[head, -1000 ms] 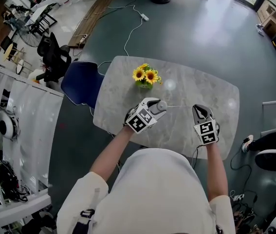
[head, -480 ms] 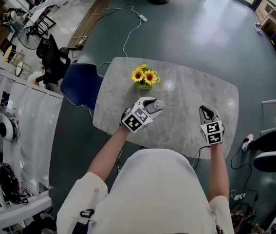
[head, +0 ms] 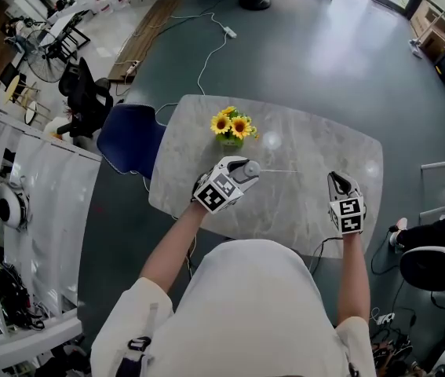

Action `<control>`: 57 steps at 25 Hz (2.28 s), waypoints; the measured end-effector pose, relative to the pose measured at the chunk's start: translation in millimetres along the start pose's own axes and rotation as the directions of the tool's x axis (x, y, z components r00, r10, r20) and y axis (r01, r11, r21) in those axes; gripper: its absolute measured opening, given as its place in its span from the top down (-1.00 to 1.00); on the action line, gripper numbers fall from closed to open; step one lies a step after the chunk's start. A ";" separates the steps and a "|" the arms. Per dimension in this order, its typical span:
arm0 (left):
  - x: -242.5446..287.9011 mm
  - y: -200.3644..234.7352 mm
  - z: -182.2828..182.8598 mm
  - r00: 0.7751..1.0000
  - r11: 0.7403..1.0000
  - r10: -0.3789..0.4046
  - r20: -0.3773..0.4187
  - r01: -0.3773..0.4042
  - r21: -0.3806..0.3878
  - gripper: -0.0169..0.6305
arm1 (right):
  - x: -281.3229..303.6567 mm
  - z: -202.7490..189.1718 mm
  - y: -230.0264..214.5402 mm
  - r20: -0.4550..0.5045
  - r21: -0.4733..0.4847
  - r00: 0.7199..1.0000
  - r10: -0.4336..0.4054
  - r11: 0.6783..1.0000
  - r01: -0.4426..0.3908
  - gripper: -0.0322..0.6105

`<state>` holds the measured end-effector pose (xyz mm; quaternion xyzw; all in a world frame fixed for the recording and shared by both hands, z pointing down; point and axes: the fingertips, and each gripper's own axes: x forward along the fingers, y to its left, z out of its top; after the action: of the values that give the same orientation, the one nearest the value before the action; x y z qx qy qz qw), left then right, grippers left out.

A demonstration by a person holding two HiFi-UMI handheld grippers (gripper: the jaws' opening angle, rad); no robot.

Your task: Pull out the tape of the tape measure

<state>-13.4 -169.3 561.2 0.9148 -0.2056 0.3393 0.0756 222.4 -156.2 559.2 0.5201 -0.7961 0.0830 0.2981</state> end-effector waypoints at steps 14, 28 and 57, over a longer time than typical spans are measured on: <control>-16.9 -0.8 6.5 0.999 1.000 -0.017 0.027 0.017 0.015 0.28 | -13.4 -5.7 -11.4 -0.002 -0.005 1.000 -0.009 1.000 0.009 0.78; -24.1 9.2 -5.3 1.000 1.000 0.013 0.013 -0.013 -0.005 0.28 | -22.6 -17.9 -29.4 -0.016 0.035 0.998 -0.057 0.998 0.058 0.78; 2.3 -7.6 -21.5 1.000 0.998 -0.007 -0.018 0.006 -0.062 0.28 | -5.7 -46.5 3.0 -0.039 0.068 0.999 0.018 0.998 -0.015 0.77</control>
<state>-21.3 -157.2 579.0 0.9097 -0.2121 0.3407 0.1068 239.5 -129.9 594.1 0.5216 -0.7909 0.1228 0.2953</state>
